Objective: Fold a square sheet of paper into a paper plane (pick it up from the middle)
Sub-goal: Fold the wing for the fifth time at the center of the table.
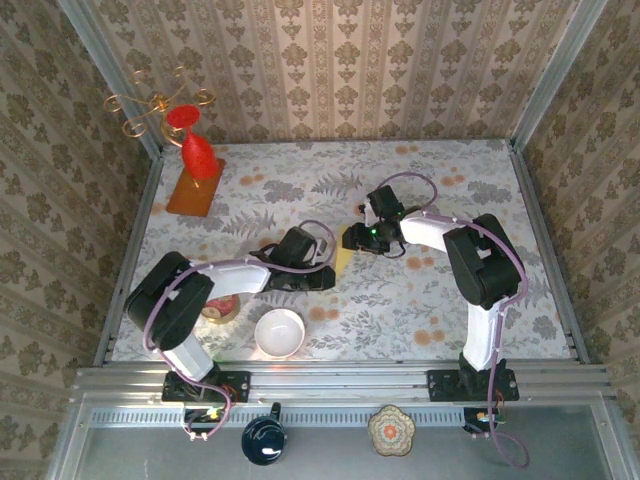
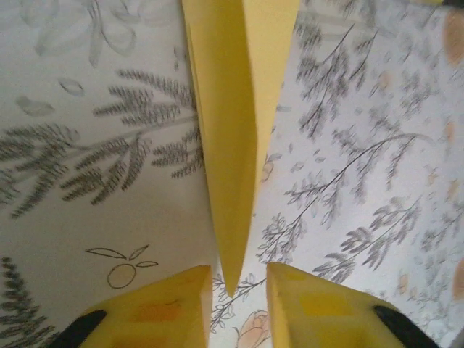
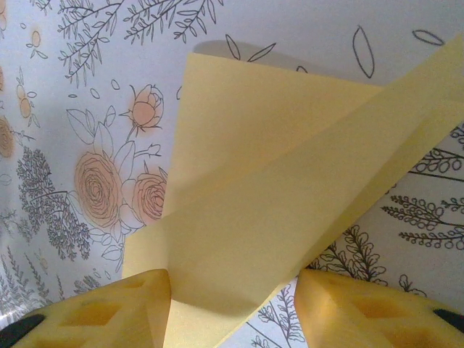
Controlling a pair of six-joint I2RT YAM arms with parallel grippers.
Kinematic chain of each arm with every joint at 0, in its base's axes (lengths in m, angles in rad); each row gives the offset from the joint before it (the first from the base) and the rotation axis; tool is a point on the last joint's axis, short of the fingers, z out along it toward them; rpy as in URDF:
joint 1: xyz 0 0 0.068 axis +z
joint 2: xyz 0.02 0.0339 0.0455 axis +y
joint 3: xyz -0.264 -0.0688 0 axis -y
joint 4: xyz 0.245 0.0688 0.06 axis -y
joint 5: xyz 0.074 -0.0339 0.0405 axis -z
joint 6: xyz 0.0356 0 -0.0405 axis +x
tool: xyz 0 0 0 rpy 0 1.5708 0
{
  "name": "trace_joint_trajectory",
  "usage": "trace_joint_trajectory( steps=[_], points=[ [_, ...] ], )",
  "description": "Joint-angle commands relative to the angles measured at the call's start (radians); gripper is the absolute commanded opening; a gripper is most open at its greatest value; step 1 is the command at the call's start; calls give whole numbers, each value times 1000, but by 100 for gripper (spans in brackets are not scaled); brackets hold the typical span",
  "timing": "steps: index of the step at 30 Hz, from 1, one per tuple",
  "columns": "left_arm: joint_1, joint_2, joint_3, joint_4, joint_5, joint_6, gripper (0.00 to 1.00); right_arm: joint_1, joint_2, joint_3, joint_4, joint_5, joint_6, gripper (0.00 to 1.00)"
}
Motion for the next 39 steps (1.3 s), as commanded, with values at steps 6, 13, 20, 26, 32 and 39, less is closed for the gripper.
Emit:
trace_joint_trajectory(
  steps=[6,13,20,26,32,39],
  points=[
    [24,36,75,21,4,-8,31,3,91,-5,-68,87,29,53],
    [25,113,113,20,12,-17,30,4,89,-3,-78,82,39,53],
    [30,143,116,11,11,-37,23,4,92,-4,-78,78,44,53],
    [33,173,116,-23,10,-49,20,4,94,-5,-76,72,47,52],
    [32,195,121,-59,6,-48,20,2,69,-11,-69,57,51,52],
    [17,206,140,-121,-20,-24,21,-22,-102,-80,-10,15,51,53]
  ],
)
